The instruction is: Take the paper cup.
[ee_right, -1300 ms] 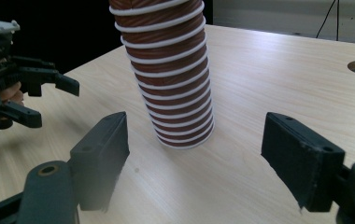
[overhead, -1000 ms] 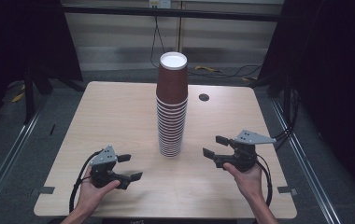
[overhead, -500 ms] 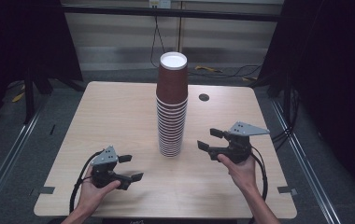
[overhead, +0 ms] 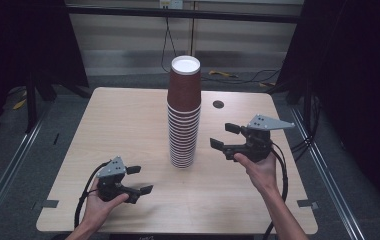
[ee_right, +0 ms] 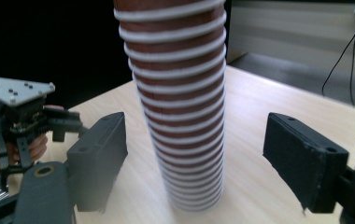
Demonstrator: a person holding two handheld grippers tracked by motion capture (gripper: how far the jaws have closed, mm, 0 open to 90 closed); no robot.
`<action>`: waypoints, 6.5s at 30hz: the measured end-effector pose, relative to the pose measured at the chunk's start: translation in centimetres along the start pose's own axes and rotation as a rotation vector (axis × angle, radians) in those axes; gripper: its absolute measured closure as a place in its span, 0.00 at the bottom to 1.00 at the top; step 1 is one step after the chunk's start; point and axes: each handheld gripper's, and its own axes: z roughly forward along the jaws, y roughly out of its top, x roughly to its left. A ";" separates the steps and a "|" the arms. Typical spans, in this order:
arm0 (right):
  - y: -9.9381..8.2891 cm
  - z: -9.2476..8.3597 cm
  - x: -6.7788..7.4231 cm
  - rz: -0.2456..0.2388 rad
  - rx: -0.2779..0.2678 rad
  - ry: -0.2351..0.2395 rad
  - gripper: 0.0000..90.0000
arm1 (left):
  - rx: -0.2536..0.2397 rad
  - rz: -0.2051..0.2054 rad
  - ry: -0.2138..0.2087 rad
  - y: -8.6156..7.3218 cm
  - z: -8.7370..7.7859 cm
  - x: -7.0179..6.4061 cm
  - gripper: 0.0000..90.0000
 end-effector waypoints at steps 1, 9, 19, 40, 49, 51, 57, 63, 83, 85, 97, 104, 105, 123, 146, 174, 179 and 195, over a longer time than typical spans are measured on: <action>0.4 0.0 0.0 -0.006 -0.007 0.000 0.25 | 0.000 0.000 0.001 0.0 0.0 0.0 0.18; 2.1 0.4 0.2 -0.023 -0.017 0.010 0.24 | -0.002 0.000 -0.001 0.0 0.0 -0.1 0.18; 4.5 0.7 0.4 -0.040 -0.033 0.071 0.27 | 0.004 0.006 0.000 0.0 0.0 -0.1 0.18; 10.7 2.0 1.2 -0.111 -0.040 0.114 0.16 | 0.002 0.008 -0.003 0.0 0.0 -0.1 0.18; 12.6 3.4 1.0 -0.118 -0.010 0.130 0.16 | 0.000 0.005 -0.001 0.0 0.0 -0.1 0.18; 13.2 3.9 1.0 -0.124 -0.005 0.132 0.16 | 0.001 0.007 -0.002 0.0 0.0 -0.1 0.18; 13.8 4.8 0.9 -0.121 0.009 0.135 0.16 | 0.001 0.007 -0.002 0.0 0.0 -0.1 0.18; 14.7 5.7 1.0 -0.123 0.019 0.136 0.16 | 0.000 0.009 -0.001 0.0 0.0 -0.1 0.18; 16.0 7.3 1.4 -0.132 0.027 0.131 0.21 | 0.001 0.006 -0.001 0.0 -0.1 -0.1 0.18; 15.9 7.2 1.3 -0.127 0.026 0.130 0.22 | 0.003 0.007 -0.001 0.0 -0.1 -0.1 0.18; 16.0 7.1 1.3 -0.134 0.023 0.131 0.24 | 0.004 0.011 -0.005 0.0 -0.1 -0.1 0.18; 16.1 6.9 1.4 -0.134 0.004 0.134 0.24 | 0.004 0.010 -0.003 0.0 -0.1 -0.1 0.18; 16.1 6.9 1.4 -0.136 -0.001 0.134 0.24 | 0.003 0.009 -0.003 0.0 -0.1 -0.1 0.18; 16.9 5.4 1.3 -0.119 -0.136 0.145 0.25 | 0.005 0.011 -0.002 0.0 -0.1 -0.1 0.18; 17.6 3.2 1.0 -0.073 -0.270 0.162 0.25 | 0.006 0.015 0.005 0.0 -0.1 -0.1 0.18; 18.1 -0.3 0.3 -0.045 -0.365 0.162 0.25 | 0.013 0.014 0.004 -0.1 0.0 -0.2 0.18; 17.9 -1.2 -0.2 -0.038 -0.368 0.147 0.25 | 0.006 0.015 0.005 0.0 0.1 -0.2 0.18; 15.6 -3.5 -2.0 -0.018 -0.345 0.089 0.25 | -0.031 0.014 0.013 0.2 0.1 -0.2 0.18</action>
